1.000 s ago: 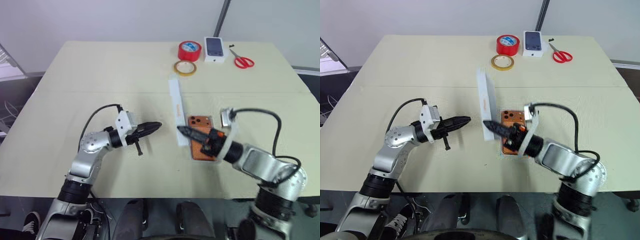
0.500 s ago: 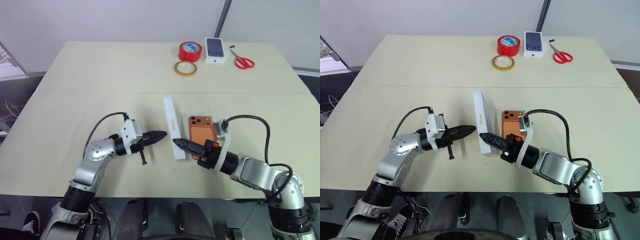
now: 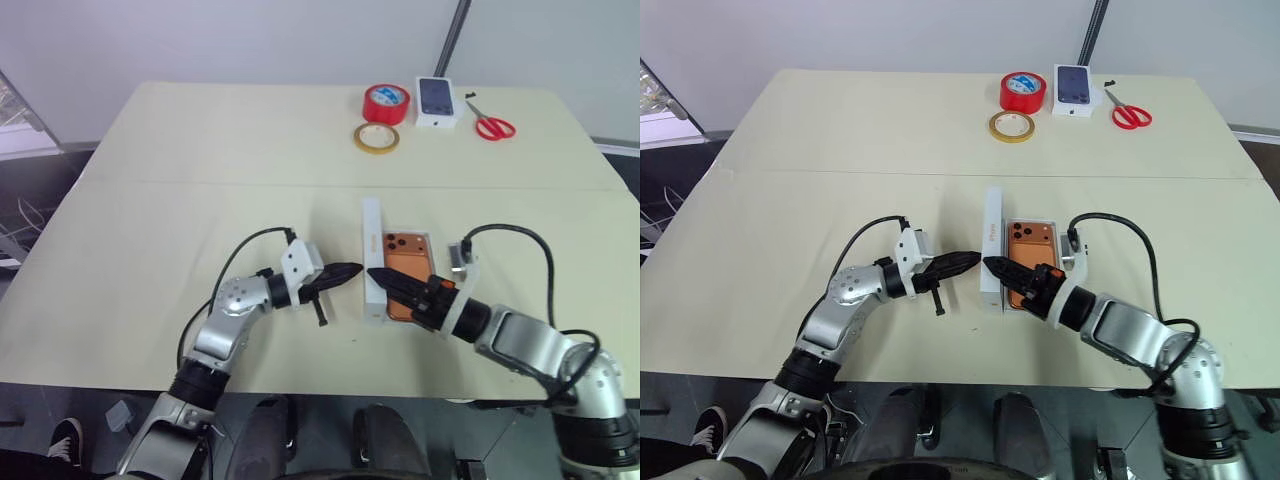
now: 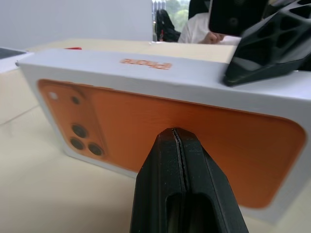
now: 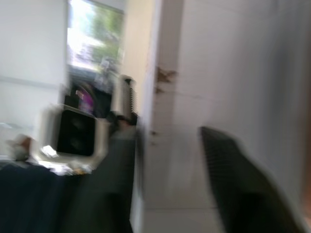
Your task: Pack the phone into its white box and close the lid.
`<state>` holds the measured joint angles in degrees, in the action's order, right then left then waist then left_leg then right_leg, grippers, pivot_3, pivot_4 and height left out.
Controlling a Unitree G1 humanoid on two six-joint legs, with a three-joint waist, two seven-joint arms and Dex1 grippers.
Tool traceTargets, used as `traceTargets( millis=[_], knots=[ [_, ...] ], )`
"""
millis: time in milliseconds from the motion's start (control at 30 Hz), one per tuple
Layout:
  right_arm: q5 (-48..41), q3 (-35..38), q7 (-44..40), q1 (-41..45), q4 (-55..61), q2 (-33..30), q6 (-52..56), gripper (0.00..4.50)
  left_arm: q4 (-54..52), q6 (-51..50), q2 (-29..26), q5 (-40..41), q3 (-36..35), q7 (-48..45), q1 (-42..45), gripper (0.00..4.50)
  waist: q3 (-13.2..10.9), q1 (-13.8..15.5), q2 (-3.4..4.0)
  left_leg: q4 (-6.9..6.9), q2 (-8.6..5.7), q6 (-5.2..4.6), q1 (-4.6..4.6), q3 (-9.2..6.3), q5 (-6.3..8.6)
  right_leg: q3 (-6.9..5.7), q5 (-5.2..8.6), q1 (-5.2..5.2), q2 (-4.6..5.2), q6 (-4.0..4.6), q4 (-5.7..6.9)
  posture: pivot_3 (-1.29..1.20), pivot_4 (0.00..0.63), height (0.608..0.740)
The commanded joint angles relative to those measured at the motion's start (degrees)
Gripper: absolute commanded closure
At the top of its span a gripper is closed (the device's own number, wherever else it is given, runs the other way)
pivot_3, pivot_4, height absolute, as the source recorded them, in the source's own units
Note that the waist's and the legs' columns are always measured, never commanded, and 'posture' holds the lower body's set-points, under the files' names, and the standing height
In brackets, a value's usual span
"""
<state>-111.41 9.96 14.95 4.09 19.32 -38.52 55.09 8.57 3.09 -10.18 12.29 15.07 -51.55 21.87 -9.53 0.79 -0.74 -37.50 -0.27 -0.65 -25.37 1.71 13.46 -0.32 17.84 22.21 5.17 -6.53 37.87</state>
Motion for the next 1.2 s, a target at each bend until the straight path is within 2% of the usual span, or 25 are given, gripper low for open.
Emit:
traceTargets(
  millis=[33,67,100,167,233,300,400,433,467,533,633,667,800,933,1200],
  knots=[
    [8.4,4.8,-13.0,-0.6,-0.4,-9.0,4.4,1.37,2.2,1.7,2.7,-1.1,1.5,0.5,2.8,4.50,0.0,0.1,0.00,-0.03,-0.01,0.00,-0.02,0.00,0.00,-0.01,0.00,0.00,0.00,0.00,0.00,0.00,0.150,0.728],
    [11.9,7.0,-20.6,-1.2,-2.1,-13.1,6.1,1.37,3.2,1.8,4.1,-1.3,1.8,1.0,3.7,4.50,0.0,0.1,0.00,-0.06,-0.01,-0.05,-0.02,0.00,0.03,0.00,0.00,-0.01,-0.01,0.00,-0.01,0.00,0.150,0.728],
    [19.0,7.8,-28.9,-2.0,-3.7,-17.7,4.9,1.37,3.9,1.8,5.5,-1.4,2.2,1.3,4.6,4.50,0.0,0.3,0.03,-0.12,-0.01,-0.10,-0.03,-0.01,0.06,-0.01,0.00,-0.05,-0.01,0.00,-0.01,0.00,0.150,0.728],
    [30.0,7.9,-40.3,-2.9,-5.7,-23.2,0.8,1.37,4.9,1.9,7.3,-1.6,2.8,1.6,5.7,4.50,0.0,0.1,-0.02,-0.26,-0.01,-0.23,-0.06,0.00,0.14,-0.06,0.00,-0.10,-0.03,0.00,-0.03,0.00,0.150,0.728],
    [35.0,7.4,-45.4,-3.1,-6.4,-24.1,-1.2,1.37,5.3,2.0,7.7,-1.7,2.8,1.5,5.9,4.50,0.0,0.0,-0.02,-0.40,0.04,-0.37,-0.04,-0.01,0.23,-0.06,0.00,-0.20,-0.08,0.00,-0.09,0.00,0.150,0.728],
    [41.8,6.5,-47.8,1.1,-9.0,-23.5,-5.8,1.37,6.1,2.4,9.0,-2.2,3.5,1.7,6.4,4.50,0.0,-0.4,0.10,-0.41,0.12,-0.40,0.01,-0.02,0.25,-0.02,0.00,-0.20,-0.16,0.00,-0.09,0.00,0.150,0.728],
    [48.7,5.2,-45.7,5.0,-10.3,-19.6,-8.9,1.37,5.8,2.1,8.9,-1.8,3.3,1.3,6.4,4.50,0.0,-0.2,0.15,-0.42,0.12,-0.40,0.00,0.01,0.25,-0.01,0.00,-0.12,-0.17,0.00,-0.03,0.00,0.150,0.728],
    [52.5,3.8,-44.9,5.6,-9.6,-18.1,-11.1,1.75,4.6,1.3,8.0,-1.4,2.7,1.0,6.1,4.50,0.0,-0.1,0.13,-0.42,0.11,-0.40,-0.02,0.01,0.25,0.00,0.00,-0.10,-0.17,-0.01,-0.02,0.00,0.150,0.728],
    [56.3,2.6,-44.4,5.8,-8.8,-16.8,-13.4,1.89,3.2,0.1,7.0,-0.7,2.2,0.8,5.8,4.50,0.0,-0.1,0.10,-0.42,0.12,-0.40,-0.02,0.01,0.25,0.00,0.00,-0.10,-0.17,-0.01,-0.02,0.00,0.150,0.728],
    [64.9,0.0,-43.3,6.1,-7.4,-14.7,-19.2,2.66,0.1,-2.1,4.9,0.5,1.1,0.5,5.1,4.50,0.0,0.0,0.12,-0.43,0.11,-0.39,-0.05,0.00,0.24,0.03,0.00,-0.09,-0.15,-0.01,-0.02,0.00,0.150,0.728],
    [73.7,-2.6,-41.7,6.7,-7.7,-11.7,-24.3,4.27,-2.6,-5.3,2.5,1.4,-0.6,1.5,5.1,4.50,0.0,0.0,0.19,-0.46,0.06,-0.36,-0.07,0.01,0.22,0.03,0.00,-0.09,-0.09,-0.01,0.00,0.00,0.150,0.728],
    [76.6,-3.6,-41.4,6.9,-8.1,-11.0,-26.1,4.45,-3.0,-5.8,1.9,1.3,-1.0,1.8,5.2,4.50,0.0,0.1,0.19,-0.48,0.05,-0.34,-0.07,0.01,0.21,0.01,0.00,-0.10,-0.08,-0.01,0.01,0.00,0.150,0.728],
    [84.6,-4.1,-39.9,5.9,-9.4,-8.9,-29.8,4.45,-0.4,-8.2,0.3,-1.6,-1.3,4.5,6.7,4.50,0.0,0.1,0.20,-0.53,0.00,-0.34,-0.06,0.01,0.21,-0.03,0.00,-0.16,-0.06,-0.01,0.00,0.00,0.150,0.728],
    [86.8,-2.6,-41.8,3.4,-8.1,-7.8,-31.2,4.45,3.0,-9.3,0.0,-5.1,0.8,5.7,8.2,4.50,0.0,0.1,0.20,-0.53,-0.01,-0.34,-0.04,0.01,0.21,-0.04,0.00,-0.18,-0.08,-0.02,0.01,0.00,0.150,0.728],
    [88.5,-2.1,-46.0,1.1,-2.8,-7.7,-30.8,4.45,6.7,-13.2,-1.2,-6.1,3.5,1.3,9.5,4.50,0.0,-0.1,0.20,-0.51,0.03,-0.34,-0.02,0.01,0.22,-0.03,0.00,-0.15,-0.12,-0.02,0.03,0.00,0.150,0.728]
  ],
)
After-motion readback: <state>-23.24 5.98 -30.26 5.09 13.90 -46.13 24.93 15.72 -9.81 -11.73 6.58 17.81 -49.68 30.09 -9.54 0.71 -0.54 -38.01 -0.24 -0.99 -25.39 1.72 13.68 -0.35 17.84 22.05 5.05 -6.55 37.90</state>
